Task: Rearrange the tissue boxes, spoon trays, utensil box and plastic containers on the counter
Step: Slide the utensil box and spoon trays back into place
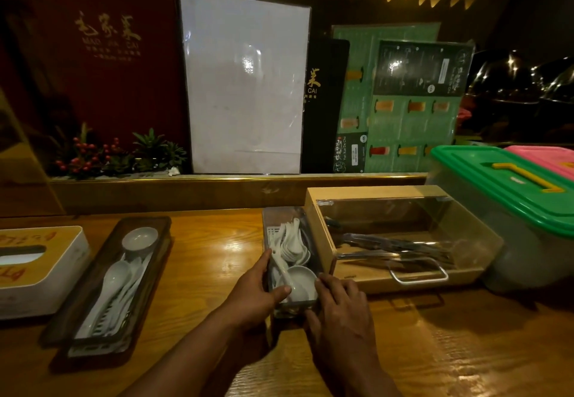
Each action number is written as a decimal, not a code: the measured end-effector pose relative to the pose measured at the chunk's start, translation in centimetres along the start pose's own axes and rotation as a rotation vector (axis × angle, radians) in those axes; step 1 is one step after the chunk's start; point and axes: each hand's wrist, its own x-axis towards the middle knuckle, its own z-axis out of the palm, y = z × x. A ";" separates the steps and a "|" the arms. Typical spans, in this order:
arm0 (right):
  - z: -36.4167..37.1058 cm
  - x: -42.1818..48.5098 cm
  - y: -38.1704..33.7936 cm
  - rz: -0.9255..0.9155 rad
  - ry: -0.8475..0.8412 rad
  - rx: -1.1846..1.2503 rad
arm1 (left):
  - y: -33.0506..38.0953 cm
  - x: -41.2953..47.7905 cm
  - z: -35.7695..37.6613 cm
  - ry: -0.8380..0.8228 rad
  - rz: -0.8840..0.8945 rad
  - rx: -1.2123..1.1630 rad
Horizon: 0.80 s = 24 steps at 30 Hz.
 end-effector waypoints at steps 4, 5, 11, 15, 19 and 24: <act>-0.3 -0.1 -0.6 0.019 0.010 -0.007 | 0.5 -0.5 0.5 0.047 0.046 0.106; -0.3 -0.2 -0.9 0.025 0.007 -0.014 | 0.6 -0.7 0.6 0.063 0.059 0.108; 0.3 -0.5 -2.4 -0.006 0.021 0.010 | 0.8 -1.5 1.3 0.161 0.096 0.155; -0.1 -0.6 -2.4 0.001 0.006 0.007 | 0.9 -1.7 1.5 0.182 0.087 0.136; -0.5 -0.8 -2.9 -0.017 0.023 0.062 | 1.0 -3.1 0.9 0.224 0.125 0.258; 0.0 -0.7 -7.0 -0.227 0.133 0.304 | 1.6 -6.9 -5.2 0.359 0.269 0.533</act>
